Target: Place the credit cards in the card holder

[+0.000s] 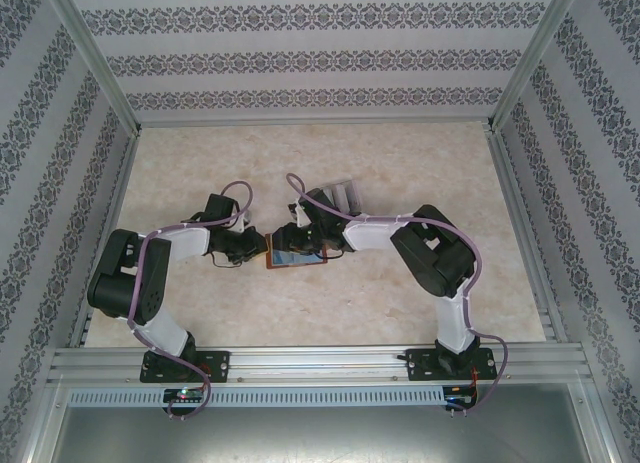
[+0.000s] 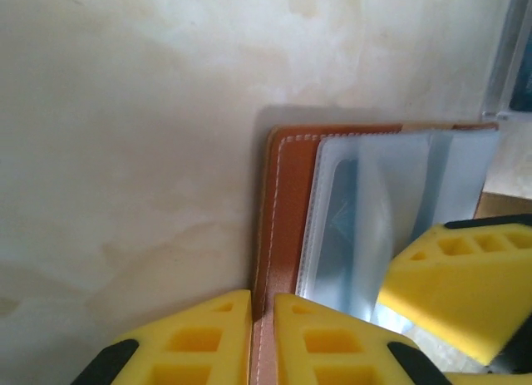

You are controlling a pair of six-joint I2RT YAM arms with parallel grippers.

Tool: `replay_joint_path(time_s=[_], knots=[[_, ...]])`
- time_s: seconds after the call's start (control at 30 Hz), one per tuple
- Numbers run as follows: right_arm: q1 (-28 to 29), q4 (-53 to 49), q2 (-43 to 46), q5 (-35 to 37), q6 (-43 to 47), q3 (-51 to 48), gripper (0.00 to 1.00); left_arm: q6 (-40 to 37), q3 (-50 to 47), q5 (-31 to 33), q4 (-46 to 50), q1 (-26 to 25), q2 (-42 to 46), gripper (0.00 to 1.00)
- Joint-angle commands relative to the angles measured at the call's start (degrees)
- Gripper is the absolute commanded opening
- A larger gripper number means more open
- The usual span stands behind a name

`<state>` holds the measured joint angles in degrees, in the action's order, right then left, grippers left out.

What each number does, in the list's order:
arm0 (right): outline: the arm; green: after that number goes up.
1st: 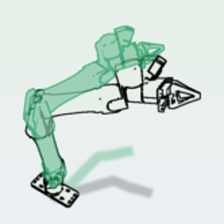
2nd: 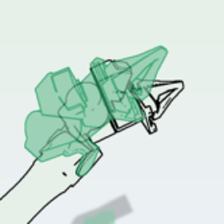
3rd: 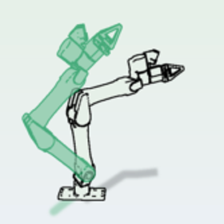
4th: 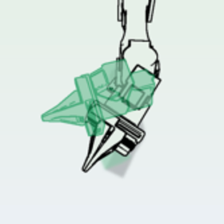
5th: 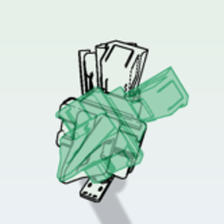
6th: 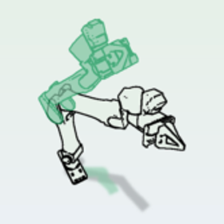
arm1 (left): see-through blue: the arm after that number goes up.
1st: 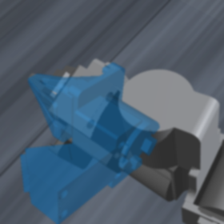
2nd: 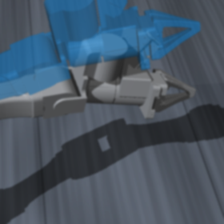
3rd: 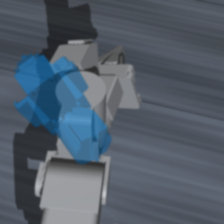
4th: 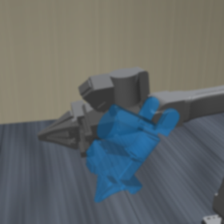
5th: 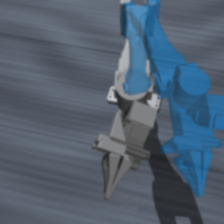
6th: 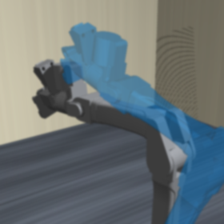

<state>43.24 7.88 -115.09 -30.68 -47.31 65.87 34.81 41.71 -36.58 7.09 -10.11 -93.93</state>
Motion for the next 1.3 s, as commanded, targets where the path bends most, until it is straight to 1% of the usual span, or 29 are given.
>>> replay_joint_path(time_s=[0.0, 0.1, 0.23, 0.4, 0.47, 0.53, 0.67, 0.73, 0.8, 0.83, 0.9, 0.97, 1.03, 1.1, 1.17, 1.2, 1.27], knots=[[0.1, 3.3, -0.6, -2.9, -0.9, 0.4, 0.46, 3.0, -1.2, -2.9, -3.3, 2.1, 0.9, 0.18], [0.4, 4.7, -0.5, -4.4, -0.6, 0.6, 0.46, 4.8, -2.0, -3.1, -4.6, 3.9, 2.2, 0.21], [1.4, 5.1, -0.7, -6.3, 0.1, 1.8, 0.47, 6.5, -2.2, -3.3, -5.4, 5.9, 3.3, 0.22], [1.8, 7.8, 1.6, -7.6, 1.3, 0.9, 0.49, 4.9, 0.4, -1.9, -2.1, 6.3, 4.8, 0.22], [1.8, 7.8, 4.7, -7.3, 3.7, -0.4, 0.51, 3.6, 1.9, -0.4, 0.6, 6.2, 6.3, 0.23], [1.5, 6.7, 8.5, -5.8, 7.0, -2.2, 0.52, 3.0, 3.4, 0.3, 2.4, 6.3, 8.5, 0.26], [-0.3, 4.7, 18.8, 0.2, 13.3, -7.6, 0.54, 1.0, 8.0, 5.4, 9.1, 5.0, 14.1, 0.33], [-1.9, 1.6, 24.2, 4.4, 16.7, -9.7, 0.55, -0.1, 10.7, 7.7, 11.5, 3.1, 15.9, 0.35], [-3.9, -3.6, 29.5, 10.5, 20.2, -11.3, 0.59, -0.5, 13.8, 10.6, 13.6, 0.4, 16.5, 0.36], [-4.9, -5.9, 31.6, 13.4, 21.5, -11.7, 0.6, -0.7, 15.2, 12.1, 14.4, -0.8, 16.4, 0.37], [-7.5, -11.5, 35.2, 19.2, 23.6, -12.0, 0.62, -0.9, 18.4, 15.1, 15.8, -4.6, 15.4, 0.38], [-10.7, -15.2, 37.0, 21.6, 24.9, -12.0, 0.64, -1.0, 21.3, 17.4, 16.8, -8.2, 13.3, 0.39], [-14.7, -18.0, 37.9, 22.3, 24.9, -11.8, 0.64, -1.1, 24.4, 19.2, 17.3, -11.5, 10.4, 0.39], [-19.5, -18.8, 38.3, 21.0, 23.1, -12.4, 0.64, -1.1, 28.1, 20.7, 18.2, -14.9, 6.7, 0.39], [-24.6, -18.9, 37.7, 19.6, 20.0, -13.2, 0.68, -1.3, 32.6, 22.6, 20.7, -17.8, 2.7, 0.39], [-27.4, -18.9, 36.8, 17.5, 18.6, -13.4, 0.68, -1.7, 35.1, 23.6, 22.2, -19.4, 0.4, 0.39], [-31.9, -18.1, 34.1, 12.4, 17.1, -13.5, 0.59, -2.2, 39.0, 25.2, 23.7, -21.9, -3.4, 0.41]])
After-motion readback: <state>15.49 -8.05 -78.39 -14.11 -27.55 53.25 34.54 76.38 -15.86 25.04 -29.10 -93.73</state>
